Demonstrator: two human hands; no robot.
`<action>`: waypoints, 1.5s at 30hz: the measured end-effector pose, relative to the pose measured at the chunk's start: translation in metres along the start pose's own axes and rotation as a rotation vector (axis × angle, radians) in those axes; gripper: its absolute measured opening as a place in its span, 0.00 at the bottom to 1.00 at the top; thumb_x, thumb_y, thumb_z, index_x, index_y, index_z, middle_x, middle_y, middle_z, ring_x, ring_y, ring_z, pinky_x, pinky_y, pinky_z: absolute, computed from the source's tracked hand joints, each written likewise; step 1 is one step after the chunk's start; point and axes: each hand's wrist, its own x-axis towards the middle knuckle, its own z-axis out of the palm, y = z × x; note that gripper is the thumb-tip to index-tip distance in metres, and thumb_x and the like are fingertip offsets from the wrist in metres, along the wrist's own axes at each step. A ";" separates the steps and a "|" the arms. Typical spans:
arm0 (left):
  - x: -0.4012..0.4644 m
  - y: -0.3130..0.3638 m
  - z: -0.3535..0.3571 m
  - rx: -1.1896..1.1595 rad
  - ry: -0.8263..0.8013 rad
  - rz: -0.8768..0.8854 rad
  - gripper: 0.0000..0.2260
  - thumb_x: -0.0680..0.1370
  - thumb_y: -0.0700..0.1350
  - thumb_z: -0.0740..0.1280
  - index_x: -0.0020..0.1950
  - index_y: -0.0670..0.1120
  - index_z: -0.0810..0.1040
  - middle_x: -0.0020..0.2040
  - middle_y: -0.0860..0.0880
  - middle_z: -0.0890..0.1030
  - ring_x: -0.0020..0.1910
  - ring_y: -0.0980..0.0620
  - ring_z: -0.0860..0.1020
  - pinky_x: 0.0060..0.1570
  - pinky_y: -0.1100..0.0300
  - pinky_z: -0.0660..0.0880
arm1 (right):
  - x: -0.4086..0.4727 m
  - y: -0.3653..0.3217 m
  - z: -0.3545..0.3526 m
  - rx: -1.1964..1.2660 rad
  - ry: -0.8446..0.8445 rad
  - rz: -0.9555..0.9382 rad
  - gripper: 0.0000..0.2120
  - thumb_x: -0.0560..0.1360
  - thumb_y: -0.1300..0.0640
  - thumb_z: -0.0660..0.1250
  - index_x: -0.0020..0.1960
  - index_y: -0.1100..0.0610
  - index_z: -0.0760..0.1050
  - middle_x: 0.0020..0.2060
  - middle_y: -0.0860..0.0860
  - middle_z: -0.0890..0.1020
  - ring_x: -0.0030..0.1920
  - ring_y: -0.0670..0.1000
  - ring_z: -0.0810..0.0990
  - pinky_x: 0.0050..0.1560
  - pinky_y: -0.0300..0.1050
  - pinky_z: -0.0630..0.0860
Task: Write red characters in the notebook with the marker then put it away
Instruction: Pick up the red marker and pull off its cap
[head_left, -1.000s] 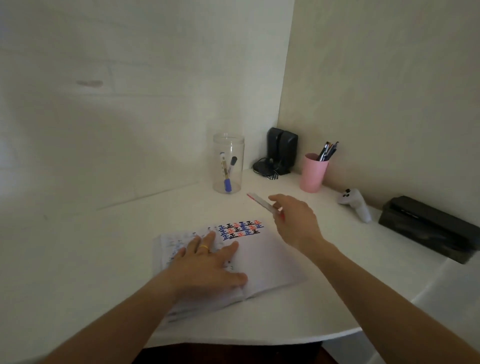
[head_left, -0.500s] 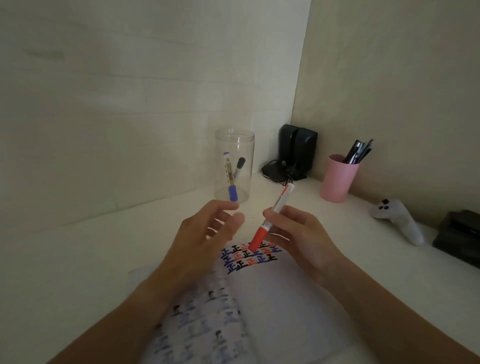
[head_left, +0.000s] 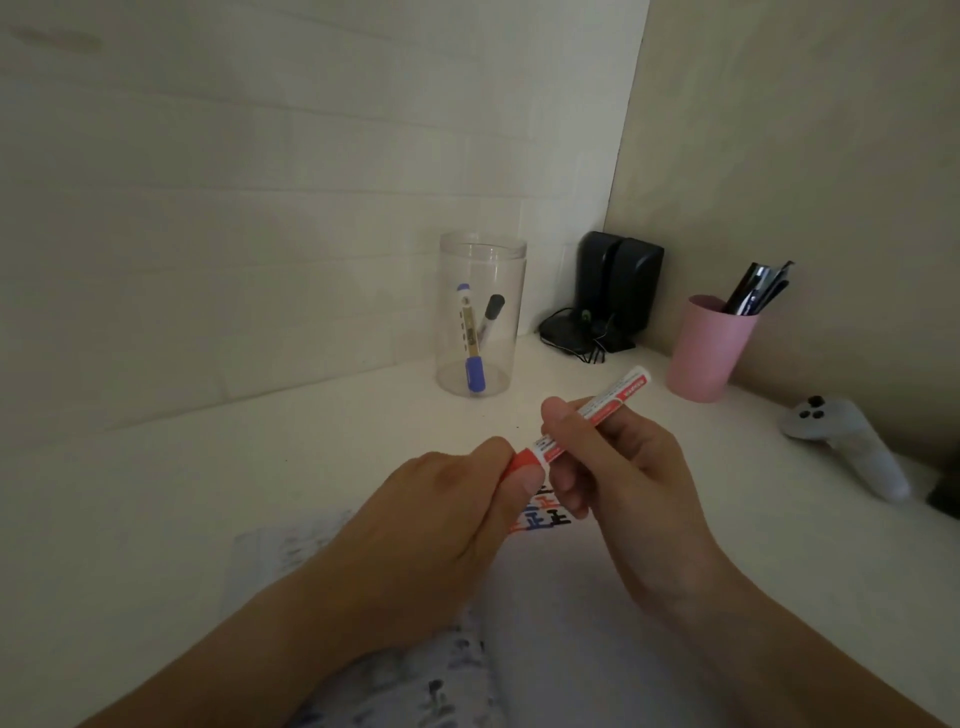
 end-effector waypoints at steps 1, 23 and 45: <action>-0.002 0.005 0.000 -0.074 0.005 -0.015 0.23 0.77 0.65 0.43 0.44 0.50 0.68 0.31 0.54 0.70 0.29 0.53 0.71 0.32 0.66 0.68 | -0.001 -0.001 0.000 0.016 -0.007 0.001 0.16 0.75 0.51 0.69 0.38 0.64 0.78 0.24 0.53 0.74 0.24 0.48 0.68 0.26 0.38 0.69; -0.009 0.007 -0.014 -1.050 -0.287 -0.434 0.22 0.83 0.61 0.54 0.32 0.52 0.66 0.25 0.56 0.63 0.21 0.58 0.60 0.24 0.62 0.59 | 0.033 -0.004 -0.054 0.373 0.362 0.028 0.17 0.80 0.61 0.64 0.33 0.55 0.69 0.22 0.47 0.66 0.22 0.44 0.60 0.22 0.38 0.56; -0.004 -0.046 -0.016 0.129 -0.290 0.060 0.24 0.73 0.63 0.54 0.59 0.51 0.75 0.50 0.51 0.77 0.48 0.51 0.78 0.52 0.48 0.78 | 0.007 0.020 -0.067 -0.225 0.095 0.129 0.02 0.73 0.69 0.72 0.42 0.65 0.82 0.31 0.58 0.81 0.32 0.55 0.77 0.33 0.46 0.75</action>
